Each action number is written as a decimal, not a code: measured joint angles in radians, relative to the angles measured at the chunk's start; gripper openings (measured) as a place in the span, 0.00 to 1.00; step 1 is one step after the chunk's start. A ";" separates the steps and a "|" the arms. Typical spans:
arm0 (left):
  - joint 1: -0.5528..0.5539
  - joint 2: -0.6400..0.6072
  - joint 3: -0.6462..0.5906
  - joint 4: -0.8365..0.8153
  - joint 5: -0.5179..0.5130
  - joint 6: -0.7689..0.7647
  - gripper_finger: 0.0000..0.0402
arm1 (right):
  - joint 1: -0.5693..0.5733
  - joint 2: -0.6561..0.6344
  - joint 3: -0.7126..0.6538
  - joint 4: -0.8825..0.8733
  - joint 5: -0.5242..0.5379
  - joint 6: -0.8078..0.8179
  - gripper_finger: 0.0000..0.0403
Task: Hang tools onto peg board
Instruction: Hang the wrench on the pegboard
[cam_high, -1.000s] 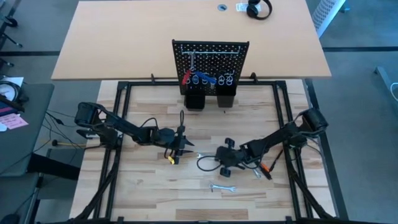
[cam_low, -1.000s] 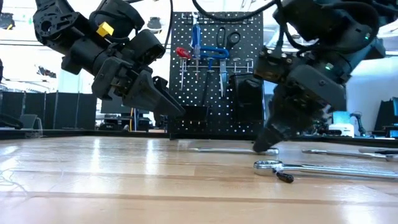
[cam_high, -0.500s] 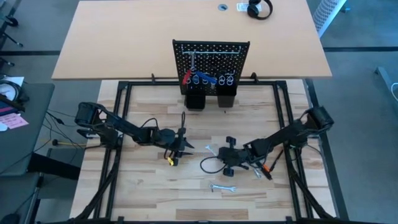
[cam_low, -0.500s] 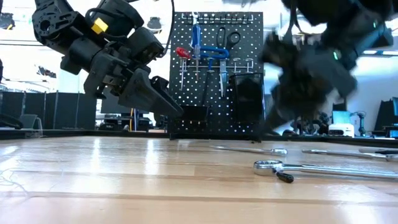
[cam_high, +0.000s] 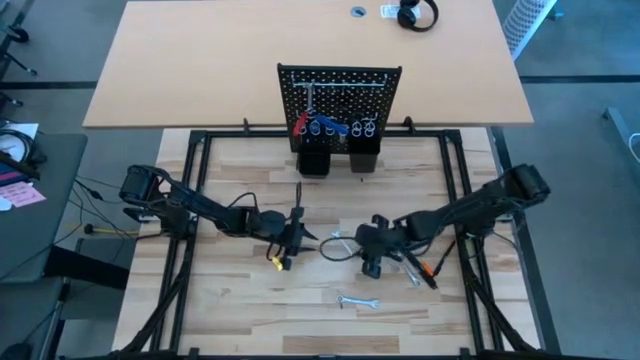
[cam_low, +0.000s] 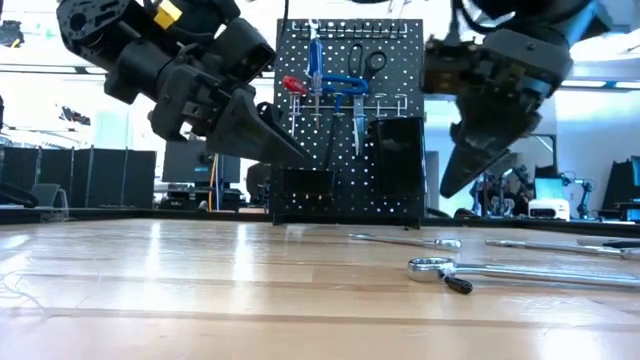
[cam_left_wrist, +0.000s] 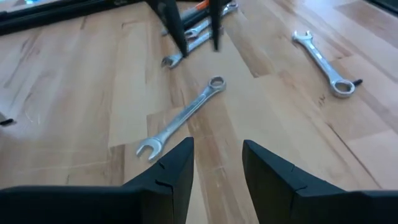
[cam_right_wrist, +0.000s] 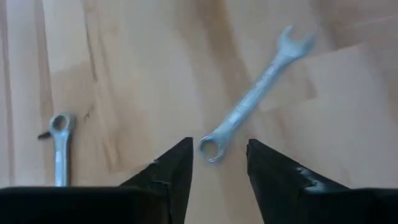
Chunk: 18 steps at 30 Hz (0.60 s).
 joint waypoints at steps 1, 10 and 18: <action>0.000 0.000 0.002 -0.004 -0.004 0.000 0.32 | 0.001 0.026 0.024 -0.027 -0.017 -0.006 0.40; 0.000 0.000 0.002 -0.029 -0.015 -0.008 0.32 | -0.013 0.249 0.253 -0.308 -0.037 -0.061 0.40; 0.000 0.000 0.002 -0.057 -0.014 -0.010 0.32 | -0.031 0.273 0.341 -0.411 -0.040 -0.097 0.37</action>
